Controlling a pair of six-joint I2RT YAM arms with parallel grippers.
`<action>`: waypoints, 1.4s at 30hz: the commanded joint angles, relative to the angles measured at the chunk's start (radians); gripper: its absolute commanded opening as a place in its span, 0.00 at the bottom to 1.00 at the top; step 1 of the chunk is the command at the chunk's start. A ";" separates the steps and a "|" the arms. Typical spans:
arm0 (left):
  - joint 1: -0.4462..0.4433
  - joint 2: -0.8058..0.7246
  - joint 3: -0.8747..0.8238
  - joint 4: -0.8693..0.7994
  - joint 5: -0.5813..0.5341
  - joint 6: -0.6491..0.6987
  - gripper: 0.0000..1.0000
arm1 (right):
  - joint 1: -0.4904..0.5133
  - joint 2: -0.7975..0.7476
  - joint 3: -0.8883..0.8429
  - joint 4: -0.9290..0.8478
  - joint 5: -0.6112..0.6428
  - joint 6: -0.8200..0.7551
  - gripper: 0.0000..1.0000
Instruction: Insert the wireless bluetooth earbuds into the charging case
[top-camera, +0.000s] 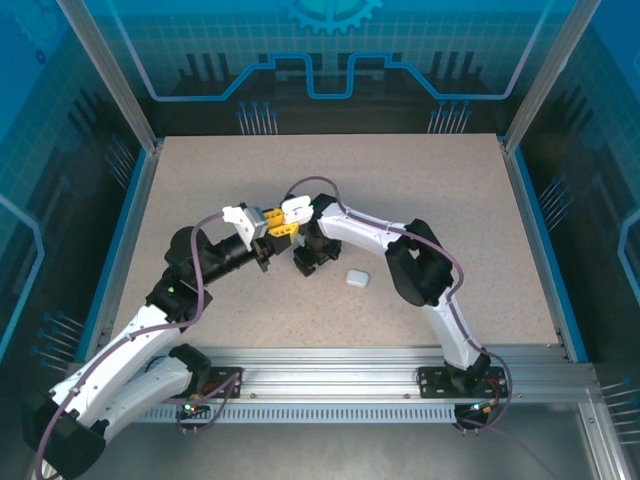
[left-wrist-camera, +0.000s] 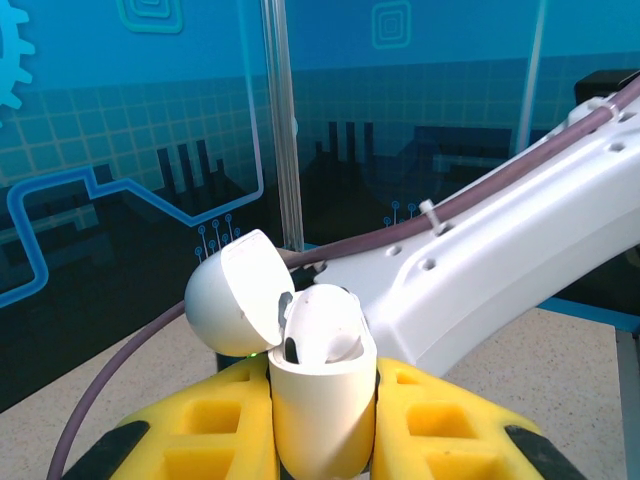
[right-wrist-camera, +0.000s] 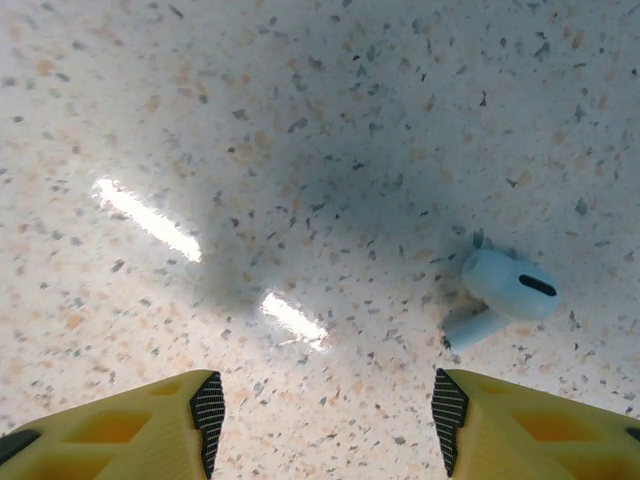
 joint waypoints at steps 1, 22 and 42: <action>-0.004 -0.021 -0.014 0.012 -0.017 0.026 0.03 | -0.017 -0.105 -0.050 0.064 -0.046 -0.016 0.60; -0.004 -0.039 -0.005 0.007 -0.023 0.021 0.03 | -0.139 -0.155 -0.073 0.103 -0.037 -0.009 0.58; -0.004 -0.025 0.002 0.009 -0.023 0.020 0.04 | -0.164 0.079 0.141 -0.056 -0.135 -0.005 0.54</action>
